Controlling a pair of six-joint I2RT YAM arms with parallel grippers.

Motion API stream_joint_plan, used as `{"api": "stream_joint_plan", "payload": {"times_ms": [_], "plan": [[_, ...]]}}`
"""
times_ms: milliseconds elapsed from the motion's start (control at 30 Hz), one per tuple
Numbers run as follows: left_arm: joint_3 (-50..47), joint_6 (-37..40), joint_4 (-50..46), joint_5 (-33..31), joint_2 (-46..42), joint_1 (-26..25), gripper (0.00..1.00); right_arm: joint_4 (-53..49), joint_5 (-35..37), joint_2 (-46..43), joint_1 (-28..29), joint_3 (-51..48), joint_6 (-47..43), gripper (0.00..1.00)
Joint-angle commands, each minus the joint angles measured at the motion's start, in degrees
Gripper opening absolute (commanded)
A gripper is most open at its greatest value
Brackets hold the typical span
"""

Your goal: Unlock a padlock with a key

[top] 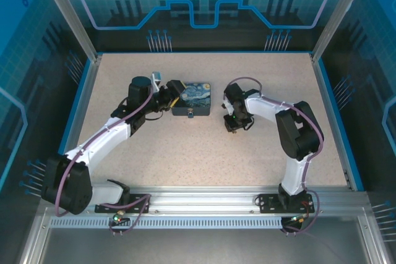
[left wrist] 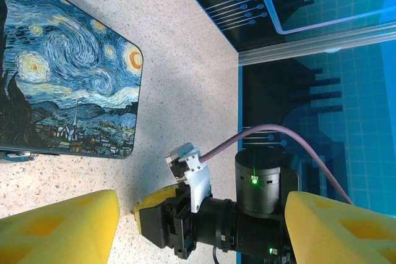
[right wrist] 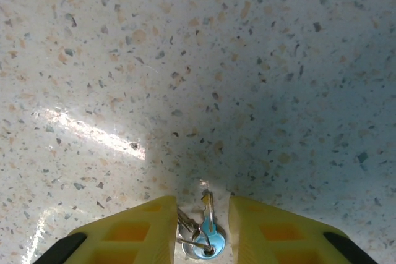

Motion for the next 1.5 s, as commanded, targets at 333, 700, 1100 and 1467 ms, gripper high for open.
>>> {"api": "stream_joint_plan", "payload": {"times_ms": [333, 700, 1100, 1467], "plan": [[1.55, 0.99, -1.68, -1.08, -0.56, 0.51, 0.74, -6.24, 3.37, 3.6, 0.61, 2.69, 1.05, 0.23], [1.78, 2.06, -2.67, -1.3, -0.96, 0.57, 0.75, -8.56, 5.27, 7.19, 1.71, 4.49, 0.02, 0.09], [3.0, 11.04, -1.45, 1.68, -1.33, 0.33, 0.75, -0.2, 1.23, -4.58, 0.84, 1.15, 0.74, 0.0], [1.16, 15.41, 3.52, 6.23, 1.55, -2.26, 0.75, 3.64, -1.7, -13.88, 0.8, -0.49, 1.12, 0.0]]}}
